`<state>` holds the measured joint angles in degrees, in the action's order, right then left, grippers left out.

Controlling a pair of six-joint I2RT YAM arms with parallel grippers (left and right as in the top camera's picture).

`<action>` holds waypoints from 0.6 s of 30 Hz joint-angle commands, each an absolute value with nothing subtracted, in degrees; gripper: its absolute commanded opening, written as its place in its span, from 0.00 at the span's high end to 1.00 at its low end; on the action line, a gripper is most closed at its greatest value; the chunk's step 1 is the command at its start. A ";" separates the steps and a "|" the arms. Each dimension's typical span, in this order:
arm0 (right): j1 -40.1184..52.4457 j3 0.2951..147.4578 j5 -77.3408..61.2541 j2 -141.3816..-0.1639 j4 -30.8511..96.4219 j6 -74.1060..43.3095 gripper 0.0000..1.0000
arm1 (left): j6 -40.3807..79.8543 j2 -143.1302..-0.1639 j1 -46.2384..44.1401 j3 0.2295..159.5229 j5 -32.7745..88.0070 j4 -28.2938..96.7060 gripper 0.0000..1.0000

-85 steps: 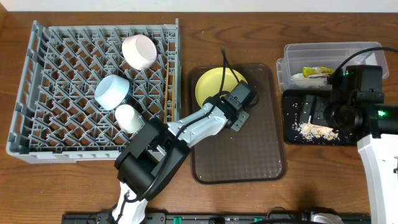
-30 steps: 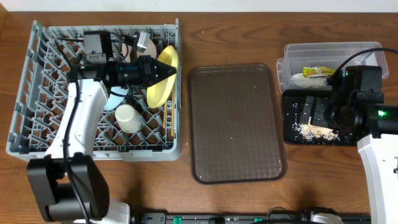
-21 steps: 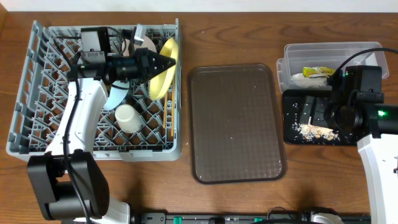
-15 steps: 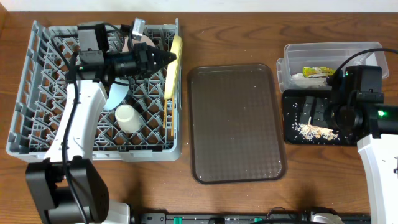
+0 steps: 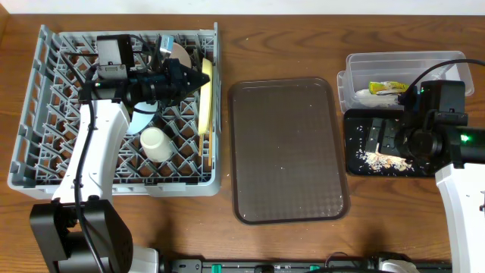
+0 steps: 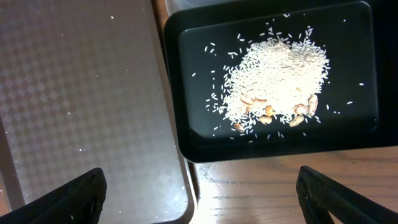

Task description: Sort waste into correct bins and load items into the dishwasher rack

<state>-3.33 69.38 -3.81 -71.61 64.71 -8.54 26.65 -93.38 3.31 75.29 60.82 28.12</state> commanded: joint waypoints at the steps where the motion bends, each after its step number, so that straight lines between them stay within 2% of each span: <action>1: -3.84 70.00 -3.22 -71.42 64.73 -8.10 0.05 | 24.18 -92.49 3.20 75.42 58.35 28.29 0.94; 3: -3.84 70.00 -3.22 -71.42 64.71 -8.10 0.05 | 23.42 -92.47 3.18 75.42 55.31 29.65 0.93; 4: -3.84 70.00 -3.25 -71.42 64.71 -8.10 0.05 | 22.52 -92.49 3.18 75.42 53.12 30.70 0.88; 6: -3.84 70.00 -3.22 -71.42 64.71 -8.10 0.05 | 20.86 -92.49 3.03 75.26 46.85 33.63 0.67; 10: -3.84 70.00 -3.22 -71.42 64.45 -8.08 0.04 | 14.74 -92.47 2.94 75.26 42.06 37.26 0.40; 13: -3.84 70.00 -3.29 -71.42 62.89 -8.12 0.04 | 12.88 -91.96 2.98 75.29 40.84 37.34 0.30; 18: -3.66 70.00 -6.33 -71.59 55.83 -7.97 0.01 | 11.14 -88.53 2.98 75.29 31.66 37.47 0.23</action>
<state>-3.33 69.38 -4.34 -71.61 57.63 -8.51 14.39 -92.20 3.16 75.26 39.42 37.26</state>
